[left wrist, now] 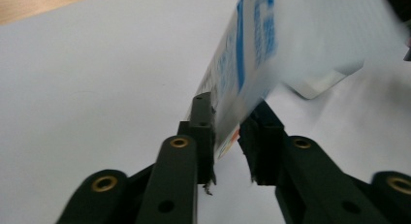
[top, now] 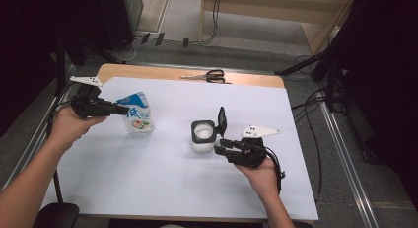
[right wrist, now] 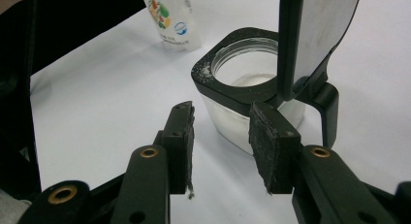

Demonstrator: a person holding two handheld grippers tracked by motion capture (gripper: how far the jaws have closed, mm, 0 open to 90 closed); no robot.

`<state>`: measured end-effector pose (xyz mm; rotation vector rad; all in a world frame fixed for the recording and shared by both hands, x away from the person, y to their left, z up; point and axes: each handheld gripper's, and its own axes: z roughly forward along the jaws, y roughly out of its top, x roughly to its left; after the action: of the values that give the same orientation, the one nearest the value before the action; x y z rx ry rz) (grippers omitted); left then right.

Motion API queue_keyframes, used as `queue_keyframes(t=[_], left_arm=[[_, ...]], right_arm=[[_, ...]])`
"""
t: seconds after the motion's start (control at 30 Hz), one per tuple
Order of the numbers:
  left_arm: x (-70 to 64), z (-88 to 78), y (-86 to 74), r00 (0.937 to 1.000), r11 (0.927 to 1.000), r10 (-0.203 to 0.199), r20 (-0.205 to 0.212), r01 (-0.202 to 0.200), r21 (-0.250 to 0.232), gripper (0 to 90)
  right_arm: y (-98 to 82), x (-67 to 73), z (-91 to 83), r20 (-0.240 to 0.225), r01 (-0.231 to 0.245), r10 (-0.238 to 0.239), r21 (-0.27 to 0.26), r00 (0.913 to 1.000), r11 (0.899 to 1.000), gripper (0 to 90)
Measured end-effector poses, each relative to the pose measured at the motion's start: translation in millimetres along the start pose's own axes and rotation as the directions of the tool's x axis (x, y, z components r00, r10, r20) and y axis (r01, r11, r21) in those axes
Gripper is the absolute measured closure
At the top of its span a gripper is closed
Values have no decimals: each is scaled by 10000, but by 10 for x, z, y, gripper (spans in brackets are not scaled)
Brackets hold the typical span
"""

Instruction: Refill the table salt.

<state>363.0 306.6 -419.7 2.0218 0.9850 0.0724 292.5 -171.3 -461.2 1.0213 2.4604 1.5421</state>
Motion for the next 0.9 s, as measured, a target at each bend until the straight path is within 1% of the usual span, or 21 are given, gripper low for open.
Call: queue_keyframes(t=[0.17, 0.23, 0.27, 0.33, 0.47, 0.5, 0.53, 0.67, 0.73, 0.8, 0.83, 0.87, 0.9], left_arm=[[-12, -9, -2, 10000, 10000, -56, 62, 56, -35, 694], [-19, -16, -4, 10000, 10000, 18, 54, -18, -11, 660], [-27, -17, -6, 9999, 10000, 85, -93, -85, -12, 636], [-40, -22, -28, 10000, 9999, 70, -62, -70, -92, 590], [-56, -10, -87, 9995, 9998, 189, -255, -190, -24, 530], [-67, -9, -105, 9997, 9999, 114, -233, -114, 25, 523], [-73, -7, -123, 9993, 9999, 120, -357, -119, 34, 517], [-98, -5, -204, 9987, 9999, -1, -515, -6, -137, 495], [-117, 4, -247, 9976, 9998, -137, -674, 127, -142, 484], [-120, 7, -294, 9973, 9995, -198, -707, 179, -267, 483], [-128, 11, -317, 9968, 9991, -356, -718, 338, -267, 483], [-126, 14, -334, 9963, 9990, -393, -770, 377, -225, 483], [-132, 18, -356, 9955, 9986, -445, -832, 421, -306, 483]], right_arm=[[-4, -7, -2, 70, -32, 32, 77, 10000, 10000, 629], [-2, -15, -5, 80, -18, 17, 71, 10000, 10000, 631], [-1, -19, -11, 89, -49, 49, 61, 9999, 10000, 633], [2, -27, -27, 106, -55, 55, 33, 9999, 10000, 640], [13, -48, -62, 198, -66, 64, 56, 9998, 10000, 665], [15, -57, -73, 178, -94, 93, 59, 9998, 9999, 672], [16, -62, -83, 176, -158, 157, 27, 9997, 9999, 679], [21, -100, -124, 209, -276, 276, 35, 9994, 9996, 721], [25, -120, -140, 232, -339, 338, 37, 9992, 9994, 744], [32, -130, -154, 293, -390, 390, 16, 9988, 9992, 771], [36, -136, -159, 336, -341, 340, 20, 9989, 9994, 785], [38, -143, -163, 378, -297, 296, 25, 9988, 9996, 796], [41, -148, -172, 347, -352, 350, 62, 9988, 9994, 822]])
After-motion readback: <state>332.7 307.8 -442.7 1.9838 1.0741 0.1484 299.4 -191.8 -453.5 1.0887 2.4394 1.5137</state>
